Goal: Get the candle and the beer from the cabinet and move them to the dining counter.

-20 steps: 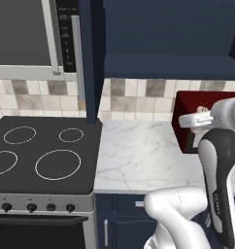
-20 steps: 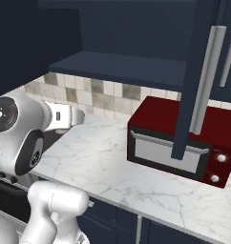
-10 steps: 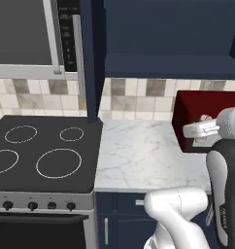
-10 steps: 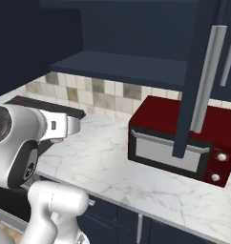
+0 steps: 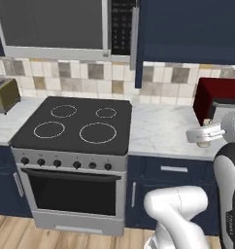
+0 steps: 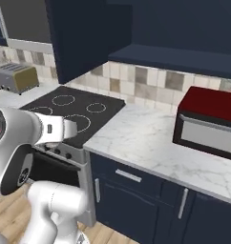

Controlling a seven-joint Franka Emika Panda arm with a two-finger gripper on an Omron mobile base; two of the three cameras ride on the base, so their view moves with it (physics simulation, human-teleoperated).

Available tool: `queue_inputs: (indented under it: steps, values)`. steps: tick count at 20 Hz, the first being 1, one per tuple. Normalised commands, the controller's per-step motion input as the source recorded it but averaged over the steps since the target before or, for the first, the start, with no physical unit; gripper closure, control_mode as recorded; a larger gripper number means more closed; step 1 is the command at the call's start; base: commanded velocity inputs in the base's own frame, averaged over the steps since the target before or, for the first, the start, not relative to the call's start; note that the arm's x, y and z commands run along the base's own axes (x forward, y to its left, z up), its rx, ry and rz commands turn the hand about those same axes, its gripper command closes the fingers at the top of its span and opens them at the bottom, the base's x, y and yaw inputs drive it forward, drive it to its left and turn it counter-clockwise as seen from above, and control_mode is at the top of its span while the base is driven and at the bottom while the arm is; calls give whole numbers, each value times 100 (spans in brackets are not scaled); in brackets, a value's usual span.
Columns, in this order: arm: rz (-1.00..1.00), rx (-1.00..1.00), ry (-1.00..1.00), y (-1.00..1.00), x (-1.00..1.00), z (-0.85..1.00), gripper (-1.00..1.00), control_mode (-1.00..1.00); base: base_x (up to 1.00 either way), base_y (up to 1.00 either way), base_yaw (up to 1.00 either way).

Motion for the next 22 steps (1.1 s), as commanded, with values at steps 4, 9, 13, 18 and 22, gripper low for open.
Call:
queue_inputs:
  steps: [4, 9, 13, 18, 22]
  values:
    - [0, 0, 0, 0, 0, 0, 100, 100, -47, 80, 33]
    - [0, 0, 0, 0, 0, 0, 100, 100, -43, 83, 34]
    - [0, 0, 0, 0, 0, 0, 100, 100, -44, 85, 37]
    - [0, 0, 0, 0, 0, 0, 100, 100, -45, 80, 40]
    - [0, 0, 0, 0, 0, 0, 100, 100, -39, 84, 41]
